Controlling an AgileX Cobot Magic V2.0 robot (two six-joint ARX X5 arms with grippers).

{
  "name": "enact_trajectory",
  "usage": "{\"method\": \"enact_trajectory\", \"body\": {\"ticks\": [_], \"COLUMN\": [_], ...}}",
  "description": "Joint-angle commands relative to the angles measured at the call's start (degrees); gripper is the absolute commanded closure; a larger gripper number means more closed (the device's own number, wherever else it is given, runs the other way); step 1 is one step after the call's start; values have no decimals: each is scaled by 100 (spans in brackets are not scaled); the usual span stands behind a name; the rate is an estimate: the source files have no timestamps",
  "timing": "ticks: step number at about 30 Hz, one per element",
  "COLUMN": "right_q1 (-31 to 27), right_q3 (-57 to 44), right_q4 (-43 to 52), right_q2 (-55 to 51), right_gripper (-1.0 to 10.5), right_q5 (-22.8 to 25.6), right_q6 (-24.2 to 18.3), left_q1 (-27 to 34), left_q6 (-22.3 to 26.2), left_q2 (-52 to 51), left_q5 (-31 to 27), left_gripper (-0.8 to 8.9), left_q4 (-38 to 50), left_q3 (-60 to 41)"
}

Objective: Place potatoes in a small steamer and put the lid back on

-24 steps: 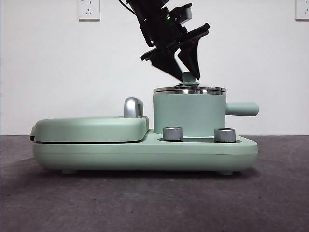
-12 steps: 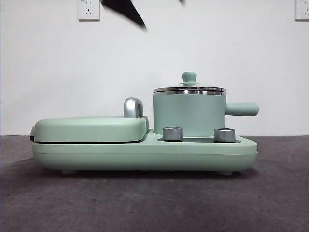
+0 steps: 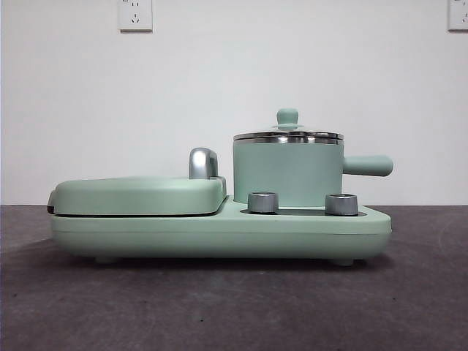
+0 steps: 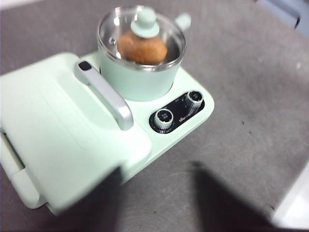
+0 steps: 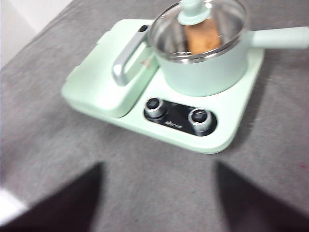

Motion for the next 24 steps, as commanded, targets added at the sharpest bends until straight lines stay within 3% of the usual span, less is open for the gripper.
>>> {"method": "enact_trajectory", "body": {"ticks": [1,8,17,21,24], "right_q1": [33,33,33,33,33], "right_q3": [35,37,37,39,39], "right_q4": [70,101,101,109,116], "right_q2": [42,46,48,48,44], "right_gripper": [944,941,941,941,941], "right_q5": [-28,133,177,177,177], "right_q6": [-59,-55,-55,-55,-55], "left_q1": [-20,-57,-59,426,1204], "left_q6": [-118,-136,-136,59,-219], "left_q2": [-345,-442,-616,-1272,-2059], "left_q5": [-190,-339,-339,-304,-345], "left_gripper": [808,808,808,808,808], "left_q4": [313,-343,-323,245,916], "left_q3": [-555,-861,-922,-1460,-2400]}}
